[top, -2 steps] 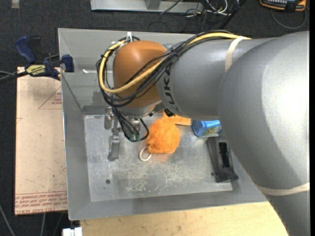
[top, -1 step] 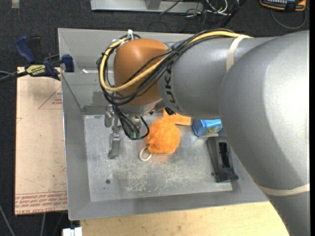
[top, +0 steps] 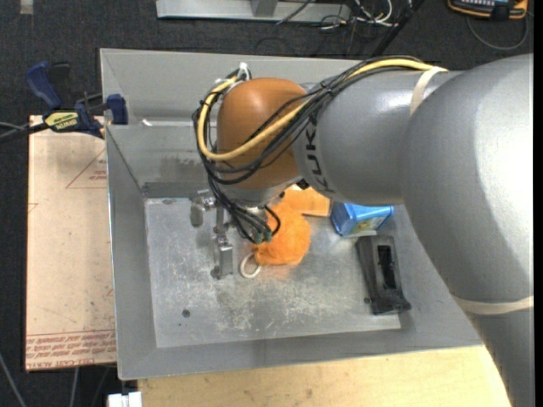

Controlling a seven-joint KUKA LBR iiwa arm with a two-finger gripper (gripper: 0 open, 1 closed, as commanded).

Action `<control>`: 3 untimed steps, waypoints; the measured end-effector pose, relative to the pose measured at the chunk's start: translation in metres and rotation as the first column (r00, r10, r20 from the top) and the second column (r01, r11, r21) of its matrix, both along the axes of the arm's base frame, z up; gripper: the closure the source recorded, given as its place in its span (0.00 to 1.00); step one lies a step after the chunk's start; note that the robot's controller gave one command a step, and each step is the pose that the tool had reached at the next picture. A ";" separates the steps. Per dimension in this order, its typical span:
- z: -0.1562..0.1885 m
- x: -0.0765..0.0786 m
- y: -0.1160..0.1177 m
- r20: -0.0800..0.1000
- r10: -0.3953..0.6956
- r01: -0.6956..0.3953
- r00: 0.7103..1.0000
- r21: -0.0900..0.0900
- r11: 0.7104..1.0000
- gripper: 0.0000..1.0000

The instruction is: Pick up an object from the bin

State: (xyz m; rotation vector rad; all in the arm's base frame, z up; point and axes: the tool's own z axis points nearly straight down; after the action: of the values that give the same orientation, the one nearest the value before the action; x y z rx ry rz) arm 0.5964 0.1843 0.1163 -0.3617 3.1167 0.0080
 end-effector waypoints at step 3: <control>-0.022 0.008 -0.087 0.002 0.533 -0.533 0.846 -0.004 0.846 0.00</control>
Offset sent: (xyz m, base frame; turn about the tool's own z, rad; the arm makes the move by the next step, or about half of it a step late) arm -0.0089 -0.0648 0.0094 -0.5044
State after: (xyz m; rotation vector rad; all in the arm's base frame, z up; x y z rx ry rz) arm 0.6048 0.0970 0.0942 -1.2117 2.8931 0.0033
